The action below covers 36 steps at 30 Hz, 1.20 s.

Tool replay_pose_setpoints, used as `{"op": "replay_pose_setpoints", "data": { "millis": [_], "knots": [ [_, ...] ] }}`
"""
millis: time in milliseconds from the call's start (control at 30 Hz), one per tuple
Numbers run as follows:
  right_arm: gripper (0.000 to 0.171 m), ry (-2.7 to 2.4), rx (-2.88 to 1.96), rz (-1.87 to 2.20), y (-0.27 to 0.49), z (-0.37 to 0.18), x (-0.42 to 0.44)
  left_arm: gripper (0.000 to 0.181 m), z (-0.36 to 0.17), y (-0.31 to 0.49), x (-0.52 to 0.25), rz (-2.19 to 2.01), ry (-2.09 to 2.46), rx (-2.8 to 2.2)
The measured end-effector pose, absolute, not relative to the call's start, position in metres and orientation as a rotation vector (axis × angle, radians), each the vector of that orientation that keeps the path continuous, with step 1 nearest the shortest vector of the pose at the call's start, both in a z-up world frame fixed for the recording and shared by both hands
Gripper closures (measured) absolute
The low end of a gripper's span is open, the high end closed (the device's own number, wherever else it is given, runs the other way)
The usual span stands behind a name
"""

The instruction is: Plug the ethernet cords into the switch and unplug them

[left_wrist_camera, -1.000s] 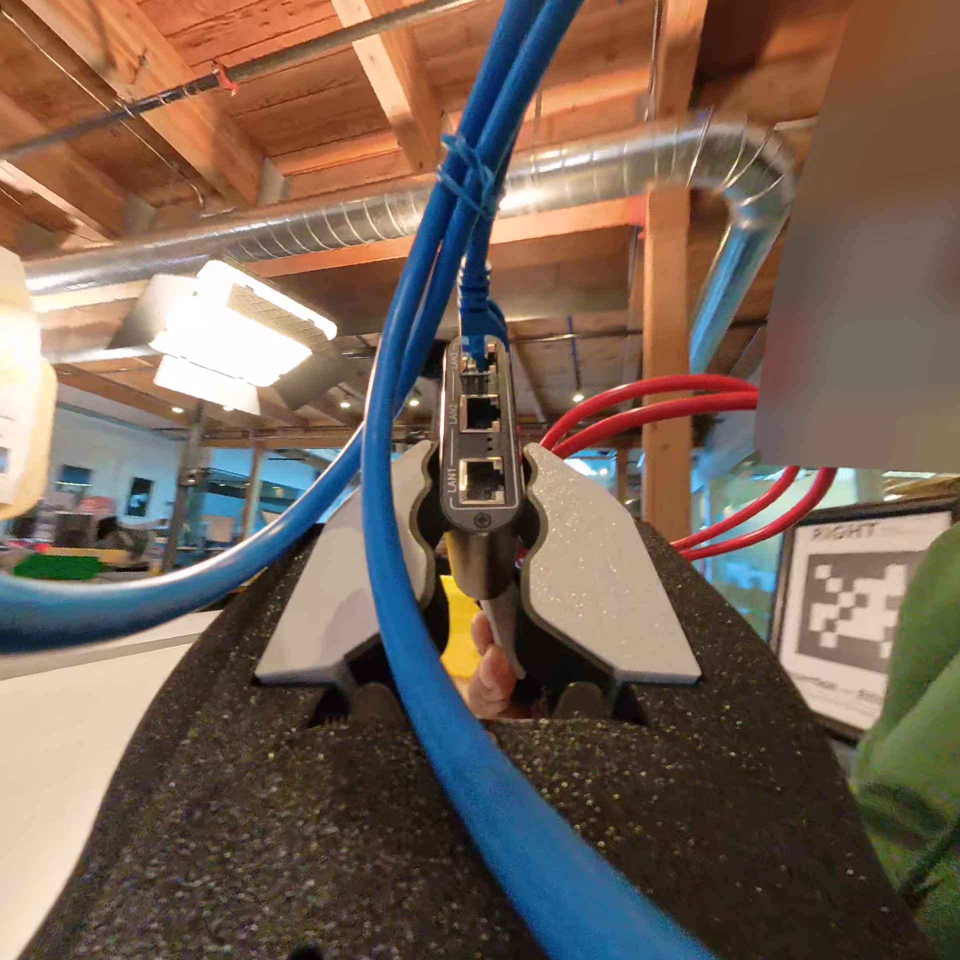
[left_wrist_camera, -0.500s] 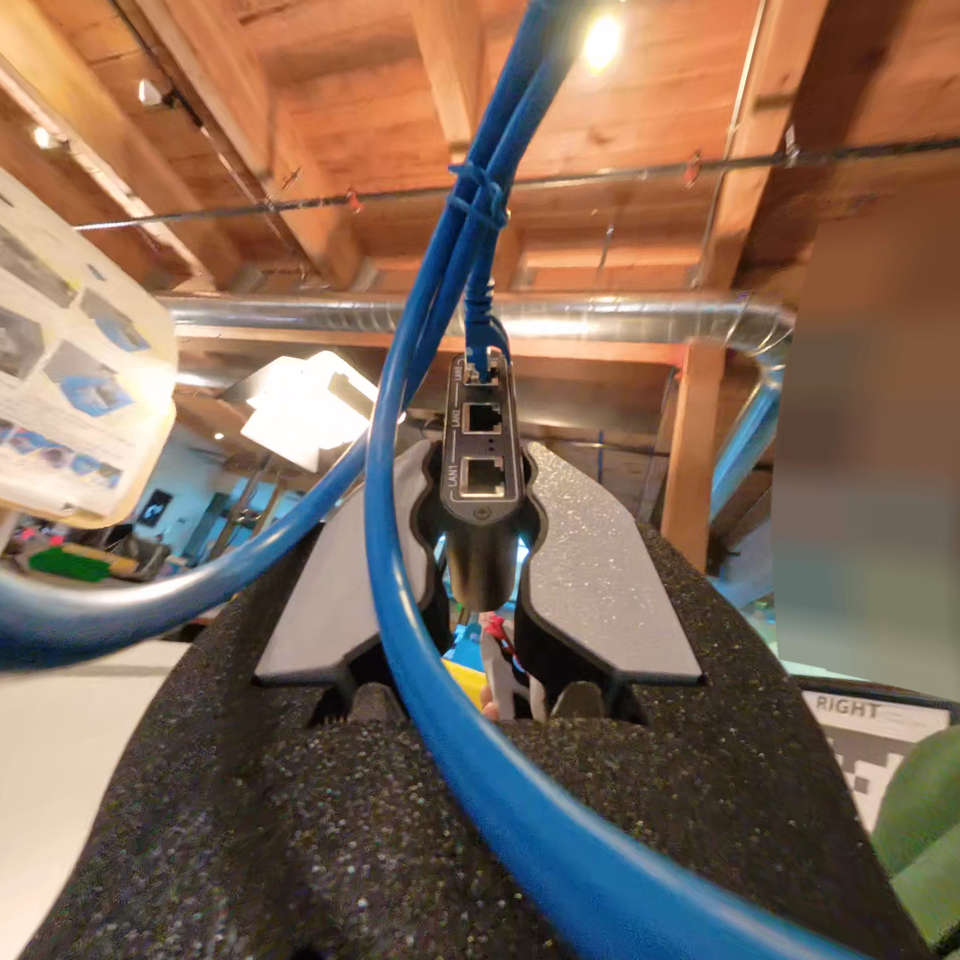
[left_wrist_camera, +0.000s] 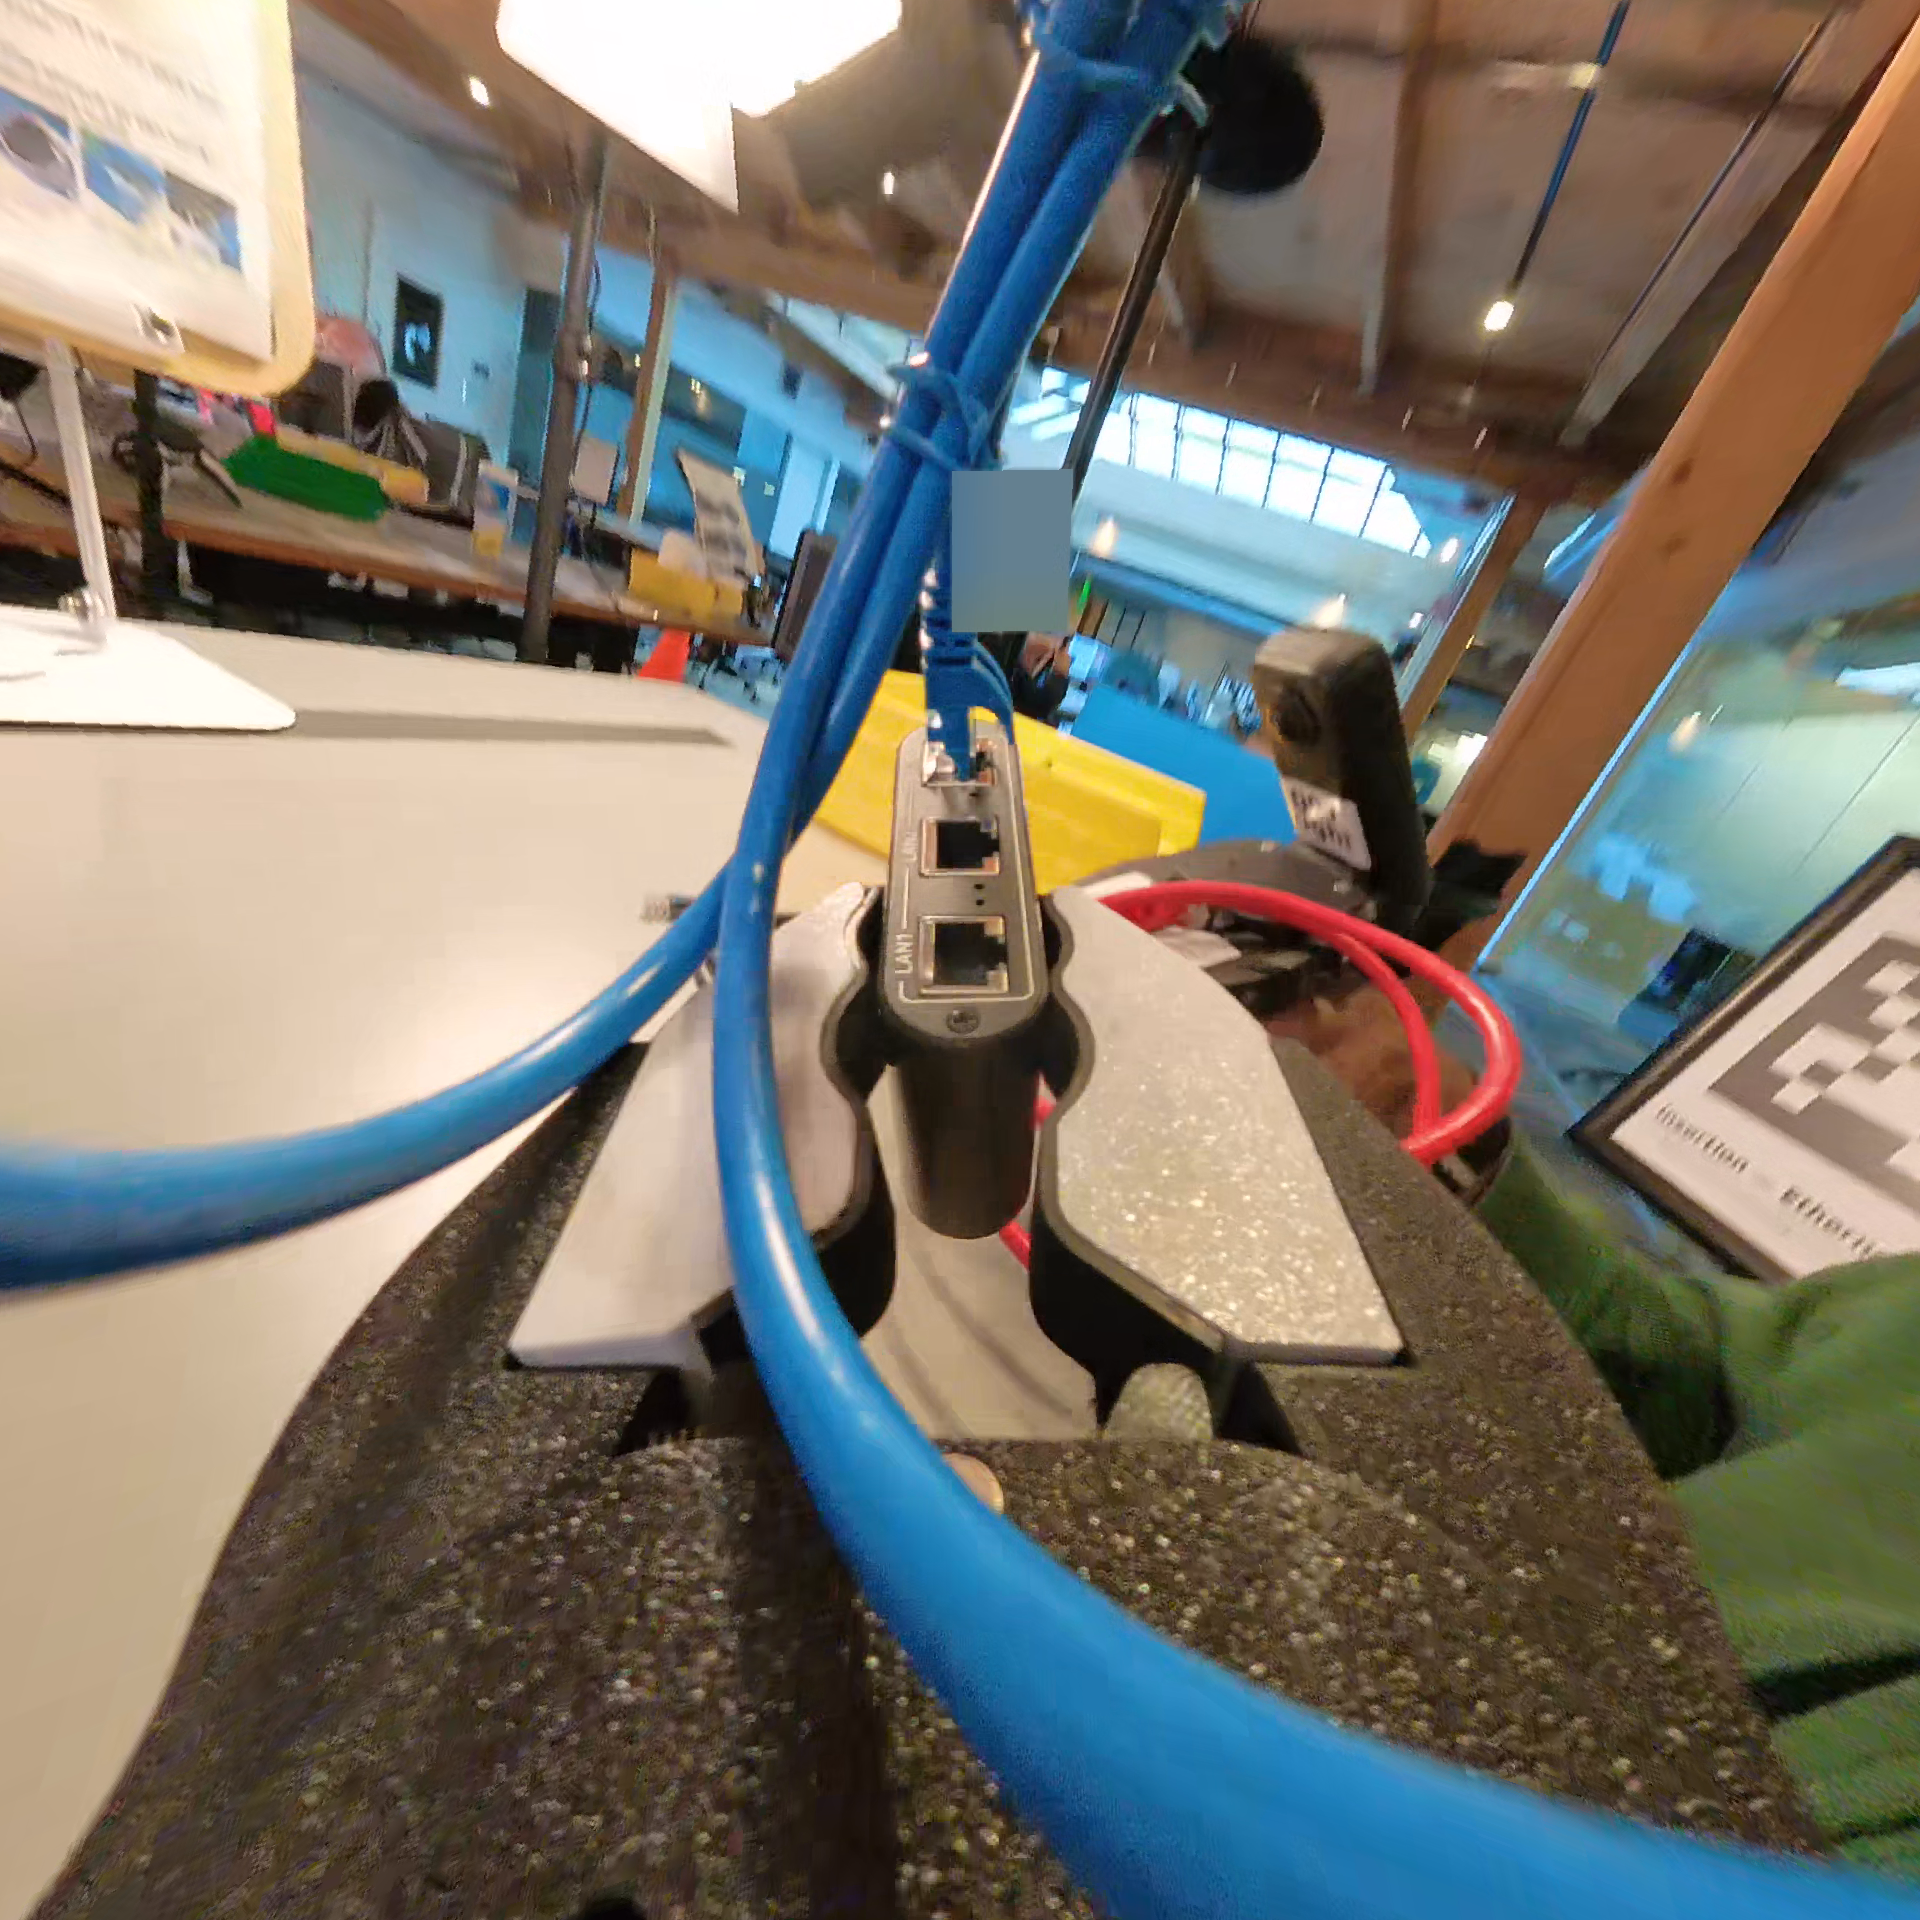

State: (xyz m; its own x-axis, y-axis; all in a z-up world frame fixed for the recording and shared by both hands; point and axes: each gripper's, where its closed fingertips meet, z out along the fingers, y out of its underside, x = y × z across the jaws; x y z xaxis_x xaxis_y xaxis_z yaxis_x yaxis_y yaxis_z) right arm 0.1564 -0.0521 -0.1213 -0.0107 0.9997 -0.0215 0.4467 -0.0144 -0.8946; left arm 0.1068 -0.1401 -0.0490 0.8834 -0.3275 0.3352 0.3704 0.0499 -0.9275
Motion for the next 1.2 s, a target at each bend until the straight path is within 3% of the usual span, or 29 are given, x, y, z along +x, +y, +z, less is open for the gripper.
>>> {"op": "replay_pose_setpoints", "data": {
  "millis": [233, 400, 500, 600, 733, 933, 1200],
  "knots": [
    [0.143, -1.569, -1.638, 0.590, -0.012, -0.149, 0.166, 0.155, -0.060, -0.131, 0.114, -0.617, -0.020, -1.505],
    [0.119, -1.673, -1.656, 0.359, 0.017, -0.158, 0.193, 0.155, -0.066, -0.127, 0.113, -0.680, -0.050, -1.538],
    [0.107, -1.707, -1.643, 0.172, 0.040, -0.161, 0.211, 0.130, -0.067, -0.125, 0.115, -0.686, -0.039, -1.557],
    [0.106, -1.712, -1.629, 0.049, 0.058, -0.159, 0.223, 0.106, -0.068, -0.124, 0.117, -0.683, -0.029, -1.568],
    [0.105, -1.700, -1.580, -0.081, 0.076, -0.144, 0.235, 0.155, -0.069, -0.124, 0.119, -0.677, -0.021, -1.578],
    [0.114, -1.582, -1.499, -0.073, 0.084, -0.106, 0.236, 0.155, -0.070, -0.123, 0.120, -0.670, -0.016, -1.587],
    [0.127, -1.904, -0.971, 0.673, -0.065, -0.066, 0.169, 0.156, -0.076, -0.122, 0.135, -0.678, 0.080, -1.650]
  ]
}}
